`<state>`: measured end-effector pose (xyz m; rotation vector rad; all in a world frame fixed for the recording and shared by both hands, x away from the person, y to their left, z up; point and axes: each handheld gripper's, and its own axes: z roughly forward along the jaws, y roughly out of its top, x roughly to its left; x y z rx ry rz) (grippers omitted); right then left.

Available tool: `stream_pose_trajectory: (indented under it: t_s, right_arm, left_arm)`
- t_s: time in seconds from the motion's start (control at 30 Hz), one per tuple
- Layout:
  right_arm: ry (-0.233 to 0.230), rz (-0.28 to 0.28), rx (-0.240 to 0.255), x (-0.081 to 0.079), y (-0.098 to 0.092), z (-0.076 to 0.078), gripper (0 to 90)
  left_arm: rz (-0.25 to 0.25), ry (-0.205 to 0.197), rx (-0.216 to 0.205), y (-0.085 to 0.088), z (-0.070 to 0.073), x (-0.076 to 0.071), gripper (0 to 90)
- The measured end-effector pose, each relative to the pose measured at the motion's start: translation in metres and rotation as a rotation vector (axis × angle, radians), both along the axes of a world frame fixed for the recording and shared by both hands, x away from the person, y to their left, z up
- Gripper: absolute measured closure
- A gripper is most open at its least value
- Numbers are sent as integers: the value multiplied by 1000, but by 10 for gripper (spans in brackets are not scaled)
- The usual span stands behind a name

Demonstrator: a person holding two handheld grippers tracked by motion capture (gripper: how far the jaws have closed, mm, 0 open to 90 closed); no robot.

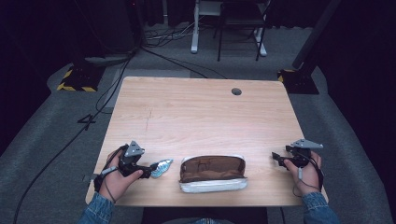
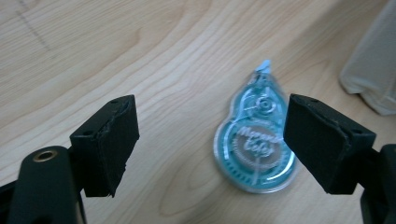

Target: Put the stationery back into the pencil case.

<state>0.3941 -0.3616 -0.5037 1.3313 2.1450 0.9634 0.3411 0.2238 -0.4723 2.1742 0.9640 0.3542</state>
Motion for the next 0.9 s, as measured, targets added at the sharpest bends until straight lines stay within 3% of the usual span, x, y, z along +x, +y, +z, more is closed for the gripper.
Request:
stream_pose_trajectory:
  t_s: [0.17, 0.37, 0.5, 0.7, 0.9]
  right_arm:
    - [0, 0, 1, 0, 0, 0, 257]
    - [0, 1, 0, 0, 0, 0, 256]
    - [1, 4, 1, 0, 0, 0, 253]
    - [2, 6, 1, 0, 0, 0, 249]
    - [3, 9, 0, 0, 0, 0, 241]
  left_arm:
    - [-29, 22, -15, -8, -2, -1, 192]
    - [-70, 54, 7, -20, -11, 0, 245]
    - [-106, 75, 46, -25, -14, 0, 289]
    - [-99, 100, 95, -23, -18, -2, 324]
    - [-112, 77, 117, -22, -19, -3, 352]
